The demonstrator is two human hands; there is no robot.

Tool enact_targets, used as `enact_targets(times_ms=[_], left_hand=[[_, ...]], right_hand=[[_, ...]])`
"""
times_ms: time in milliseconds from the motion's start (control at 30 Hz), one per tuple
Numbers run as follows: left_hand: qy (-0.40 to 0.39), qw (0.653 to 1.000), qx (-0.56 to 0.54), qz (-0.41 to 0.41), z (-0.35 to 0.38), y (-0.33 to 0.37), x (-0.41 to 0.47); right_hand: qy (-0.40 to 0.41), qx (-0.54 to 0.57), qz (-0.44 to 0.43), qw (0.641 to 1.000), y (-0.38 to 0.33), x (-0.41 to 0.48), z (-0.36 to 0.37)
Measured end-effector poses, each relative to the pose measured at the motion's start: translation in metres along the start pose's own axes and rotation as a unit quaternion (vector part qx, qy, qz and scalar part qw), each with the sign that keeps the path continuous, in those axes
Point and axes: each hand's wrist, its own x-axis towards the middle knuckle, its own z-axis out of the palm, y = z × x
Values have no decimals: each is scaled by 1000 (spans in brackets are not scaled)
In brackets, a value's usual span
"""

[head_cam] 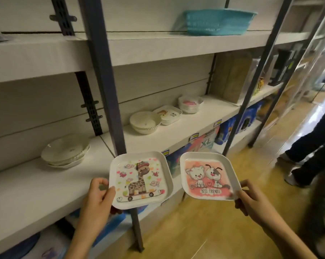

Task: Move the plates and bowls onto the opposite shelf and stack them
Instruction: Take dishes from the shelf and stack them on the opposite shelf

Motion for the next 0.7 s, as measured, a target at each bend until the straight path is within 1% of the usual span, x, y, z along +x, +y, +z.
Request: enact_targets(times_ms=[167, 267, 367, 567, 700], left_hand=[[-6, 1000, 8, 9, 51, 30, 14], [-7, 1000, 12, 11, 77, 48, 30], [2, 1000, 18, 12, 100, 60, 52], [55, 998, 26, 2, 140, 79, 120], [98, 995, 4, -3, 157, 99, 168]], right_hand=[[12, 10, -6, 1000, 11, 34, -45], [25, 12, -11, 1000, 13, 61, -62], [20, 17, -16, 1000, 11, 93, -73], [-2, 39, -17, 999, 1, 185, -83], [-42, 21, -33, 998, -16, 253, -85]])
